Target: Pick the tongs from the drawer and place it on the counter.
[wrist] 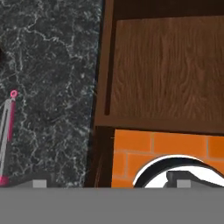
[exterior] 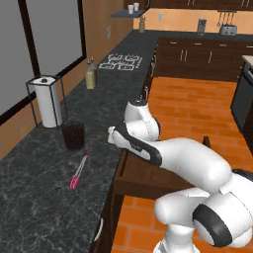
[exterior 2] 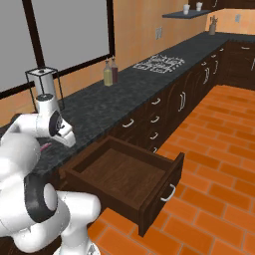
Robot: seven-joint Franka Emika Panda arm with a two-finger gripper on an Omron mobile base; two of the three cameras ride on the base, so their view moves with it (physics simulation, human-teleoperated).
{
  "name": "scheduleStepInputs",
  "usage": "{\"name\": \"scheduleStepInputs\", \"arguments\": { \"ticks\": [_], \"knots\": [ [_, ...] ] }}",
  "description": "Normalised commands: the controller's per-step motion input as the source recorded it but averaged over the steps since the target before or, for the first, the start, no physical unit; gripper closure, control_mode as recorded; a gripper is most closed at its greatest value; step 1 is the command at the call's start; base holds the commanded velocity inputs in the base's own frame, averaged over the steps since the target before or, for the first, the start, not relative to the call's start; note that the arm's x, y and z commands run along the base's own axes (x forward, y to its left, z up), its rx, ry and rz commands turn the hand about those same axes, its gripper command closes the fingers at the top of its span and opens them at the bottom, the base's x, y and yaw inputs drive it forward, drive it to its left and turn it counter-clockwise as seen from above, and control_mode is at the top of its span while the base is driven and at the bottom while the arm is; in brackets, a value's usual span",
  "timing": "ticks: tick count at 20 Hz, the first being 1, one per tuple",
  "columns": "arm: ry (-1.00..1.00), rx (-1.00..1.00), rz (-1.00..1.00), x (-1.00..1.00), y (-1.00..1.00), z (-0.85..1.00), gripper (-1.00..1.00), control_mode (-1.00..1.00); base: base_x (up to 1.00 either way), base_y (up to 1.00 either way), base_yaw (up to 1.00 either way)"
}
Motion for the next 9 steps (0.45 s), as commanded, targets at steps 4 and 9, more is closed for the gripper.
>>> {"name": "scheduleStepInputs", "arguments": {
  "ticks": [4, 9],
  "knots": [
    [0.00, 0.11, 0.00, 0.20, -1.00, 0.00, -1.00, -1.00, 0.00, 0.00, 0.00],
    [0.00, 0.10, 0.02, 0.26, -1.00, 0.00, -1.00, -1.00, 0.00, 0.00, 0.00]
  ]
}}
